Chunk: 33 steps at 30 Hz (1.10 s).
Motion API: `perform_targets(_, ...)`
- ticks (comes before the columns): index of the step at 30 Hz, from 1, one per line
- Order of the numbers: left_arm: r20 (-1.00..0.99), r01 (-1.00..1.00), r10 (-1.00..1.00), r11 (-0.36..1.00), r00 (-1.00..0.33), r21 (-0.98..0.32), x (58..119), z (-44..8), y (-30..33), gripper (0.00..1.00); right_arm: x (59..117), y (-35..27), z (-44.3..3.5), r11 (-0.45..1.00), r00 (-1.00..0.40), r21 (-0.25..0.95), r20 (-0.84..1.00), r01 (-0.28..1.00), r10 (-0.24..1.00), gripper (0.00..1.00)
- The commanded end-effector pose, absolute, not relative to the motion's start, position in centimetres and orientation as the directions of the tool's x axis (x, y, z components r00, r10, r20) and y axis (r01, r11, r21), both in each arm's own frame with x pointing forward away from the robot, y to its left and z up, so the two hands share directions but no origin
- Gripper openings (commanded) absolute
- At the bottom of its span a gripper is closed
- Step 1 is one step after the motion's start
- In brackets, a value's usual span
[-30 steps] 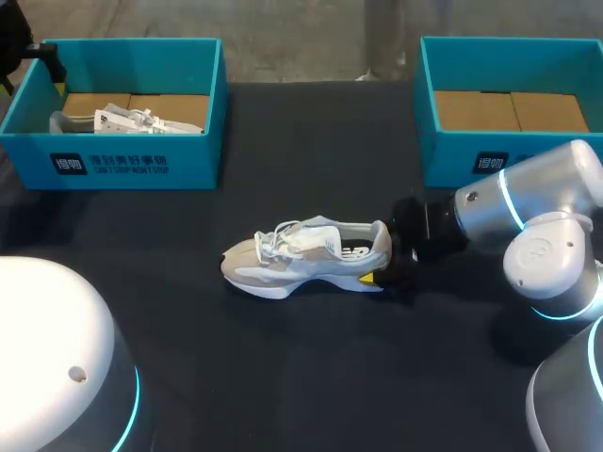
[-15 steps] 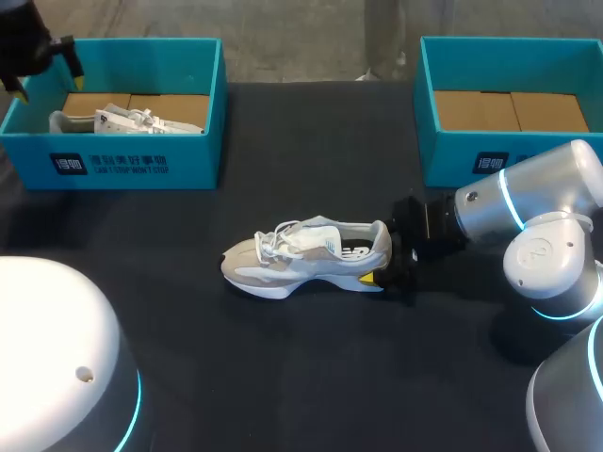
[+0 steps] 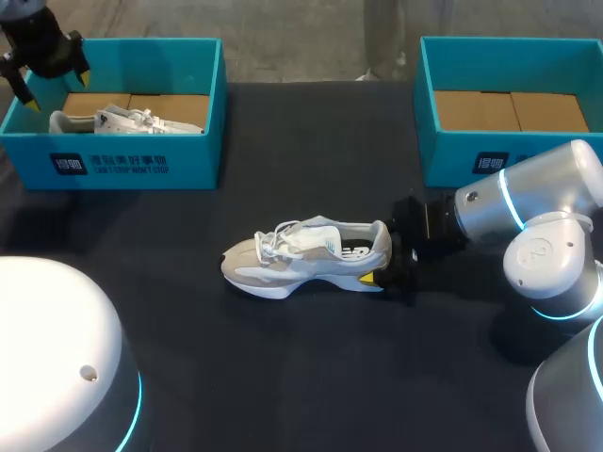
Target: Take the shoe out of the shoebox, open the shoe tongue, remove and reinsert the insole, then place the shoe into the shoebox
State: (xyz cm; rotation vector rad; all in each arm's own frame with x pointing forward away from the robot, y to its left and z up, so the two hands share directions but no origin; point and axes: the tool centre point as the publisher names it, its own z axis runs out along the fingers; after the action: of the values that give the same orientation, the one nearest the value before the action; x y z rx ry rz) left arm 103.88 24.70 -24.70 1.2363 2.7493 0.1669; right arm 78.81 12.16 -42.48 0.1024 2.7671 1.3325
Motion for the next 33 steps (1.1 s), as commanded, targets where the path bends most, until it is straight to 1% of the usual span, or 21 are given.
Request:
perform_targets(1, -0.067, 0.736, 0.750, 0.659, -0.658, 0.154, 103.8, -24.7, 24.7, 1.00, 78.8, 12.3, -42.6, 0.624, -0.995, 0.781, -0.034, 0.031, 0.091, 0.00)
perform_targets(2, -0.095, 0.720, 0.734, 0.678, -0.672, 0.148, 103.9, -24.7, 24.2, 1.00, 78.8, 12.3, -42.6, 0.624, -0.995, 0.781, -0.034, 0.031, 0.091, 0.00)
perform_targets(3, -0.094, 0.678, 0.688, 0.725, -0.719, 0.124, 103.9, -24.6, 23.8, 1.00, 78.8, 12.3, -42.6, 0.624, -0.995, 0.781, -0.034, 0.031, 0.091, 0.00)
perform_targets(4, -0.103, 0.660, 0.673, 0.739, -0.733, 0.137, 104.0, -24.6, 23.4, 1.00, 78.8, 12.3, -42.6, 0.624, -0.995, 0.781, -0.034, 0.031, 0.091, 0.00)
perform_targets(6, -0.095, 0.588, 0.598, 0.800, -0.796, 0.116, 104.1, -24.5, 22.3, 1.00, 78.8, 12.3, -42.6, 0.624, -0.995, 0.781, -0.034, 0.031, 0.091, 0.00)
perform_targets(7, -0.106, 0.575, 0.587, 0.809, -0.803, 0.124, 104.0, -24.4, 21.6, 1.00, 78.8, 12.3, -42.6, 0.624, -0.995, 0.781, -0.034, 0.031, 0.091, 0.00)
perform_targets(11, -0.077, 0.394, 0.398, 0.917, -0.914, 0.062, 103.9, -24.0, 20.0, 1.00, 78.8, 12.3, -42.6, 0.624, -0.995, 0.781, -0.034, 0.031, 0.091, 0.00)
perform_targets(14, -0.087, 0.262, 0.265, 0.964, -0.960, 0.036, 103.5, -23.4, 18.9, 1.00, 78.8, 12.3, -42.6, 0.624, -0.995, 0.781, -0.034, 0.031, 0.091, 0.00)
perform_targets(15, -0.079, 0.220, 0.219, 0.976, -0.973, 0.001, 103.3, -23.2, 18.4, 1.00, 78.8, 12.3, -42.6, 0.624, -0.995, 0.781, -0.034, 0.031, 0.091, 0.00)
perform_targets(16, -0.072, 0.149, 0.154, 0.986, -0.985, 0.071, 103.2, -23.2, 17.8, 1.00, 78.8, 12.3, -42.6, 0.624, -0.995, 0.781, -0.034, 0.031, 0.091, 0.00)
perform_targets(17, -0.095, 0.141, 0.145, 0.989, -0.985, 0.046, 103.0, -23.1, 17.2, 1.00, 78.8, 12.3, -42.6, 0.624, -0.995, 0.781, -0.034, 0.031, 0.091, 0.00)
perform_targets(18, -0.092, 0.087, 0.094, 0.993, -0.991, 0.077, 102.9, -23.1, 16.5, 1.00, 78.8, 12.3, -42.6, 0.624, -0.995, 0.781, -0.034, 0.031, 0.091, 0.00)
perform_targets(19, -0.097, 0.073, 0.080, 0.995, -0.992, 0.071, 102.8, -23.1, 15.8, 1.00, 78.8, 12.3, -42.6, 0.624, -0.995, 0.781, -0.034, 0.031, 0.091, 0.00)
perform_targets(20, -0.099, 0.027, 0.037, 0.995, -0.994, 0.099, 102.8, -23.2, 15.1, 1.00, 78.8, 12.3, -42.6, 0.624, -0.995, 0.781, -0.034, 0.031, 0.091, 0.00)
perform_targets(21, -0.106, 0.004, 0.012, 0.997, -0.994, 0.081, 102.7, -23.2, 14.3, 1.00, 78.8, 12.3, -42.6, 0.624, -0.995, 0.781, -0.034, 0.031, 0.091, 0.00)
perform_targets(23, -0.104, -0.084, -0.073, 0.992, -0.992, 0.096, 102.7, -23.5, 12.9, 1.00, 78.8, 12.3, -42.6, 0.624, -0.995, 0.781, -0.034, 0.031, 0.091, 0.00)
perform_targets(24, -0.109, -0.079, -0.069, 0.993, -0.992, 0.087, 102.7, -23.6, 12.1, 1.00, 78.8, 12.3, -42.6, 0.624, -0.995, 0.781, -0.034, 0.031, 0.091, 0.00)
perform_targets(25, -0.111, -0.126, -0.115, 0.987, -0.987, 0.102, 102.6, -23.7, 11.3, 1.00, 78.8, 12.3, -42.6, 0.624, -0.995, 0.781, -0.034, 0.031, 0.091, 0.00)
perform_targets(33, -0.155, -0.212, -0.203, 0.976, -0.967, 0.042, 101.0, -23.6, 5.6, 1.00, 78.8, 12.3, -42.6, 0.624, -0.995, 0.781, -0.034, 0.031, 0.091, 0.00)
